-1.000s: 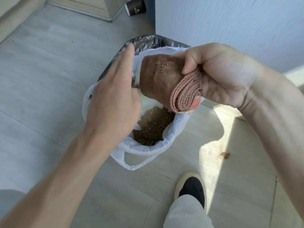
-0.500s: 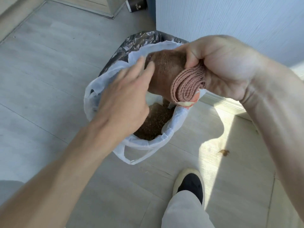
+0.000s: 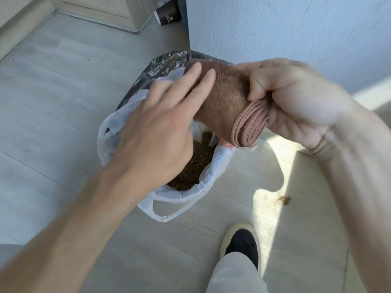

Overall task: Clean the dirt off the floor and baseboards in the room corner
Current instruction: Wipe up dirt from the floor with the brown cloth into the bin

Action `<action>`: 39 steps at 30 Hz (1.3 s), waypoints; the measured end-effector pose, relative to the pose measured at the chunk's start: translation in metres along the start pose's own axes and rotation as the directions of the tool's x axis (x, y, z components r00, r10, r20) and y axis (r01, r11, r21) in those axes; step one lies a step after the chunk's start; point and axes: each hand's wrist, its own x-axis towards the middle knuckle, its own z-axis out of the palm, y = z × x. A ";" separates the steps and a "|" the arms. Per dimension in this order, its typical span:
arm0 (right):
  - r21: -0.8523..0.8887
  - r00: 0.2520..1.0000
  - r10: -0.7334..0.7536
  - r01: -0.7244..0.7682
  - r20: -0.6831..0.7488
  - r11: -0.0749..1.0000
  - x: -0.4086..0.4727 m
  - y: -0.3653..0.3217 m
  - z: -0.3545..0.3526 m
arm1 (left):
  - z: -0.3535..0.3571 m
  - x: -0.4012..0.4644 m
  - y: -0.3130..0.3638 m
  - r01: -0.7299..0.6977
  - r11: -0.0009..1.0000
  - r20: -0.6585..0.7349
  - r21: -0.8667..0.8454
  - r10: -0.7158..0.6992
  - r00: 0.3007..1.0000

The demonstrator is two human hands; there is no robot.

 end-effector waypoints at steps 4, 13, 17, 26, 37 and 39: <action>0.109 0.995 -0.093 0.096 -0.032 0.989 -0.015 0.006 -0.015 | 0.001 0.010 0.001 0.144 0.953 -0.194 -0.266 -0.199 0.961; 0.268 0.977 -0.204 0.215 -0.068 0.939 -0.079 0.039 -0.058 | 0.041 0.030 0.101 0.208 0.049 0.185 -0.977 -0.294 0.938; 0.285 0.985 -0.007 0.057 -0.171 0.957 -0.113 0.069 -0.081 | 0.085 0.026 0.120 0.269 0.231 0.248 -0.935 -0.118 0.962; 0.066 0.341 0.243 -0.456 -0.908 0.887 -0.174 0.229 -0.182 | 0.164 -0.038 0.080 0.529 0.598 0.624 -0.602 -0.062 0.779; -0.601 0.538 -0.272 -0.682 -0.798 0.417 -0.093 0.301 -0.156 | 0.173 -0.065 0.056 0.685 0.528 0.701 -0.502 -0.215 0.680; -0.640 0.590 -0.250 -0.696 -0.768 0.326 -0.089 0.305 -0.144 | 0.172 -0.065 0.057 0.685 0.523 0.700 -0.508 -0.212 0.682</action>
